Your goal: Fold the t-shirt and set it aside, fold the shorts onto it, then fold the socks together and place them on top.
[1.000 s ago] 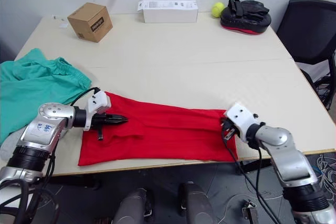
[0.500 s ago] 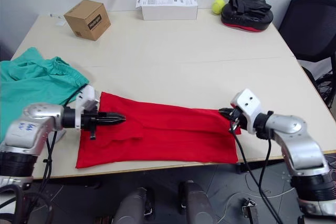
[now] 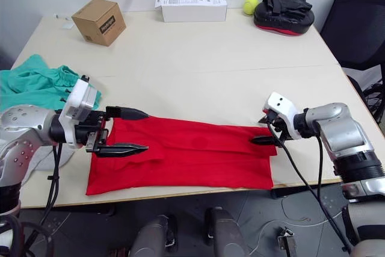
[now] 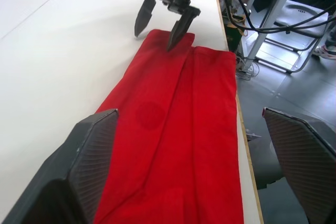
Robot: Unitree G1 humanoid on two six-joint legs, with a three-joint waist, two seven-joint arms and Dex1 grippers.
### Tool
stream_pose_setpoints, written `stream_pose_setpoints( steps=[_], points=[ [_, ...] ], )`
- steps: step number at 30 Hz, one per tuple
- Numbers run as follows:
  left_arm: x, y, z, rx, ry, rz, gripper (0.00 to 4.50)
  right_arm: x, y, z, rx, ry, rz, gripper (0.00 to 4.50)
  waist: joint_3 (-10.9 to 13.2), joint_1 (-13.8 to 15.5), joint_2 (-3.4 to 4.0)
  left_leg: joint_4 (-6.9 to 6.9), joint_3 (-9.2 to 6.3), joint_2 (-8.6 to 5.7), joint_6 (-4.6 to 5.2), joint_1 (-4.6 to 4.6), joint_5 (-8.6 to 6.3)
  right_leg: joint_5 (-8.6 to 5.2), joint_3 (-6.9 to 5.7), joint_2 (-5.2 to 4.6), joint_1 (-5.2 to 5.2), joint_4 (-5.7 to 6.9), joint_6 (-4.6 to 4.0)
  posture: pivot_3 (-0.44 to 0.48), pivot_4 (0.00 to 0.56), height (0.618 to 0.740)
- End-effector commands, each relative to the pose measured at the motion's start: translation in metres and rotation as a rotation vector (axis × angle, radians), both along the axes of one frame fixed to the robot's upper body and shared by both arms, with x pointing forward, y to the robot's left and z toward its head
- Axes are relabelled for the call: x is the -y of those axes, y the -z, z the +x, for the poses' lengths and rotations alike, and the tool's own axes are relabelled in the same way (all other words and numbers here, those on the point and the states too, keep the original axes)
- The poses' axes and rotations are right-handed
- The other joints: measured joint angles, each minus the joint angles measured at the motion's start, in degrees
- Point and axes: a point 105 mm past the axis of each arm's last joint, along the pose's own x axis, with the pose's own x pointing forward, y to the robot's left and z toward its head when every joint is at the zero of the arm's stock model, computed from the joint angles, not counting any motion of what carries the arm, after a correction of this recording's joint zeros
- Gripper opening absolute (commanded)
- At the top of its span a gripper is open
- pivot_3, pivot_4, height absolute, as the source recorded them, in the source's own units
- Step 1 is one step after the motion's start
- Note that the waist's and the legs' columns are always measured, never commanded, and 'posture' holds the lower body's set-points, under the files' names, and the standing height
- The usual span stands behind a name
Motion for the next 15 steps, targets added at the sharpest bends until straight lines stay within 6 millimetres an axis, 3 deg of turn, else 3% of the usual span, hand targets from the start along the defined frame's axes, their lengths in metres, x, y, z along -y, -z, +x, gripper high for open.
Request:
stream_pose_setpoints(
  steps=[1, 2, 5, 15],
  points=[
    [-0.002, -0.008, -0.002, 0.071, -0.028, 0.002, 4.49, -0.005, 0.001, 0.002, 0.0, -0.048, -0.037, 4.47, 0.0, -0.07, 0.0, 0.0, 0.01, 0.0, 0.0, 0.01, 0.0, 0.0, 0.01, 0.0, 0.0, 0.01, 0.0, 0.0, 0.15, 0.74],
    [-0.003, -0.008, -0.001, 0.08, -0.042, 0.006, 4.49, -0.006, 0.002, 0.001, -0.003, -0.066, -0.048, 4.47, 0.0, -0.05, 0.0, 0.01, -0.01, 0.01, -0.01, 0.03, 0.01, 0.0, 0.01, 0.0, 0.01, 0.02, 0.0, 0.0, 0.15, 0.74],
    [-0.005, -0.006, 0.002, 0.092, -0.067, 0.018, 4.5, -0.007, 0.006, 0.002, 0.001, -0.086, -0.072, 3.91, 0.0, -0.05, 0.0, 0.04, -0.03, 0.0, -0.02, 0.04, 0.02, 0.0, 0.0, 0.01, 0.04, 0.02, -0.01, 0.0, 0.15, 0.74],
    [-0.007, -0.008, 0.005, 0.105, -0.078, 0.027, 4.5, -0.023, 0.004, 0.019, 0.11, -0.133, -0.132, 0.67, 0.0, -0.76, -0.01, 0.06, -0.02, 0.02, -0.14, 0.1, 0.1, 0.02, 0.01, 0.02, 0.1, 0.05, -0.03, 0.0, 0.15, 0.74]
  ],
)
